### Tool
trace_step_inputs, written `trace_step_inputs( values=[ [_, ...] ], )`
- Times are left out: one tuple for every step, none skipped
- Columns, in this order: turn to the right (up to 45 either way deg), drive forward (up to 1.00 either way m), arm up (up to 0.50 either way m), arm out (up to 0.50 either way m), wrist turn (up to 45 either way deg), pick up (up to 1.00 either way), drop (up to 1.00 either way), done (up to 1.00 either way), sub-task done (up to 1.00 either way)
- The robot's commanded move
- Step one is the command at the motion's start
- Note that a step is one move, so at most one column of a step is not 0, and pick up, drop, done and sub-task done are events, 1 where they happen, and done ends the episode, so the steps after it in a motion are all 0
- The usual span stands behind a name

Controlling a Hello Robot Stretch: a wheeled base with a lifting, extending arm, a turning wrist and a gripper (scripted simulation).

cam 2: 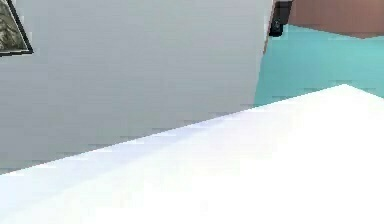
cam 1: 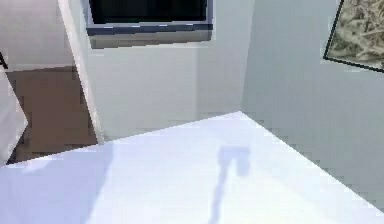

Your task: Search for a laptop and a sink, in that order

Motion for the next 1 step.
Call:
trace_step_inputs(
  values=[
    [-30.0,0.0,0.0,0.0,0.0,0.0,0.0,0.0,0.0]
  ],
)
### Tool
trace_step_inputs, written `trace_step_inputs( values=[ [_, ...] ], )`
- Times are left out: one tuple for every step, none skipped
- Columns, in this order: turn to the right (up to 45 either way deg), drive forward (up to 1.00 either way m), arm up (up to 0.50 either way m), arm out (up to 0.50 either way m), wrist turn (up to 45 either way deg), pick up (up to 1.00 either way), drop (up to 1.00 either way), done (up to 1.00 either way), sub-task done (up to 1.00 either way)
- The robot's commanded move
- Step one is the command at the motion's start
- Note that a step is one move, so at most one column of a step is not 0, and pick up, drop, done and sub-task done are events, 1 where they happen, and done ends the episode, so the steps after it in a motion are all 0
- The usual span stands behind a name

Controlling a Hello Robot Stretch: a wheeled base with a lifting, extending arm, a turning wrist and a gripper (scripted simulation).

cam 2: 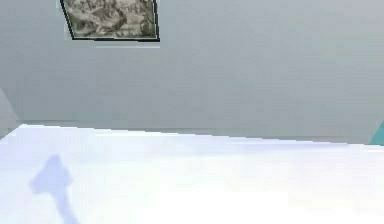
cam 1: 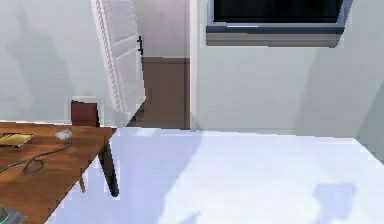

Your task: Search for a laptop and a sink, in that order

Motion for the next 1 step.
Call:
trace_step_inputs(
  values=[
    [0.0,1.0,0.0,0.0,0.0,0.0,0.0,0.0,0.0]
  ],
)
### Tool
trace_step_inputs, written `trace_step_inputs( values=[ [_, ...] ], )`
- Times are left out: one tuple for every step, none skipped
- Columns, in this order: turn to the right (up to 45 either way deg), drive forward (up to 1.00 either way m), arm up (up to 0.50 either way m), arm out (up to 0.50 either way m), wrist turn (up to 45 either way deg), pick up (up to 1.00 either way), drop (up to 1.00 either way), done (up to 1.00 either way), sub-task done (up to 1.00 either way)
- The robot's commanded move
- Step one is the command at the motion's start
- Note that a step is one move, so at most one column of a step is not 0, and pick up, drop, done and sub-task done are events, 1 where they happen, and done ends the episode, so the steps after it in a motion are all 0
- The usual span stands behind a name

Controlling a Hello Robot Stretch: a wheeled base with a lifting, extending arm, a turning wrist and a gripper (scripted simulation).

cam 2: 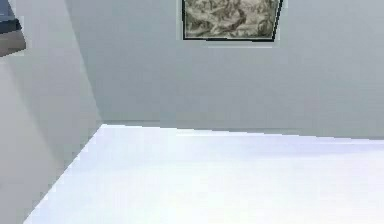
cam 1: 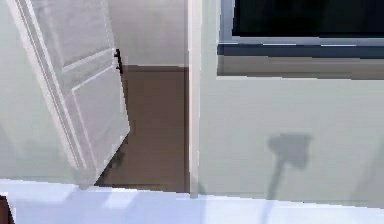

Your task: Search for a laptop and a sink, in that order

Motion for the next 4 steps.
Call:
trace_step_inputs(
  values=[
    [-6.0,0.0,0.0,0.0,0.0,0.0,0.0,0.0,0.0],
    [0.0,0.55,0.0,0.0,0.0,0.0,0.0,0.0,0.0],
    [-18.0,0.0,0.0,0.0,0.0,0.0,0.0,0.0,0.0],
    [0.0,0.6,0.0,0.0,0.0,0.0,0.0,0.0,0.0]
  ],
)
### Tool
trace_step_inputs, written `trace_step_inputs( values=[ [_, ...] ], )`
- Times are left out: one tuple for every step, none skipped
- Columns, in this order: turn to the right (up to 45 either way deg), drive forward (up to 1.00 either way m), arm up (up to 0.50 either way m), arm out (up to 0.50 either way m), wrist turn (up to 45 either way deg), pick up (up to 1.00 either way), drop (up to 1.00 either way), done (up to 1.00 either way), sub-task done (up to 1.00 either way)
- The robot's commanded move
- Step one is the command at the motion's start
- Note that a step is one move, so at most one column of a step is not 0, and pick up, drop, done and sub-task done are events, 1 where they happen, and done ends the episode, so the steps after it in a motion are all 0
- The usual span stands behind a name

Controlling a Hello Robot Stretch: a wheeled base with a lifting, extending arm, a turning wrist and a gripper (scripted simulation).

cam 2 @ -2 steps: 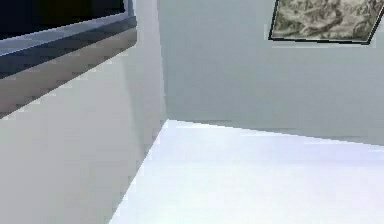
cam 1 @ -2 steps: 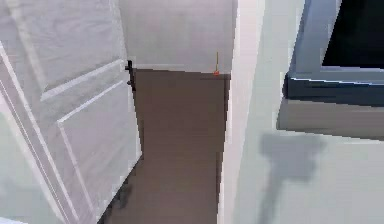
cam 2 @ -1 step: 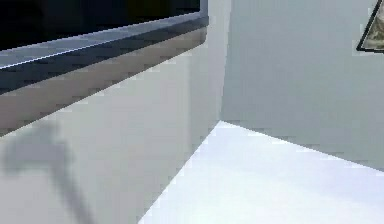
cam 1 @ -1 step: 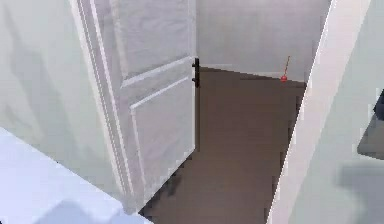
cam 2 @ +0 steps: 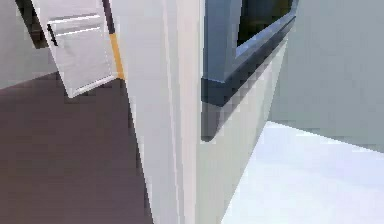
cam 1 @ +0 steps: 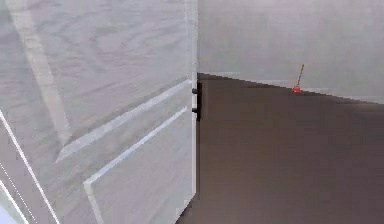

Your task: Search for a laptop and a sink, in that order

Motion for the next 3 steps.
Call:
trace_step_inputs(
  values=[
    [18.0,0.0,0.0,0.0,0.0,0.0,0.0,0.0,0.0],
    [0.0,1.0,0.0,0.0,0.0,0.0,0.0,0.0,0.0],
    [9.0,0.0,0.0,0.0,0.0,0.0,0.0,0.0,0.0]
  ],
)
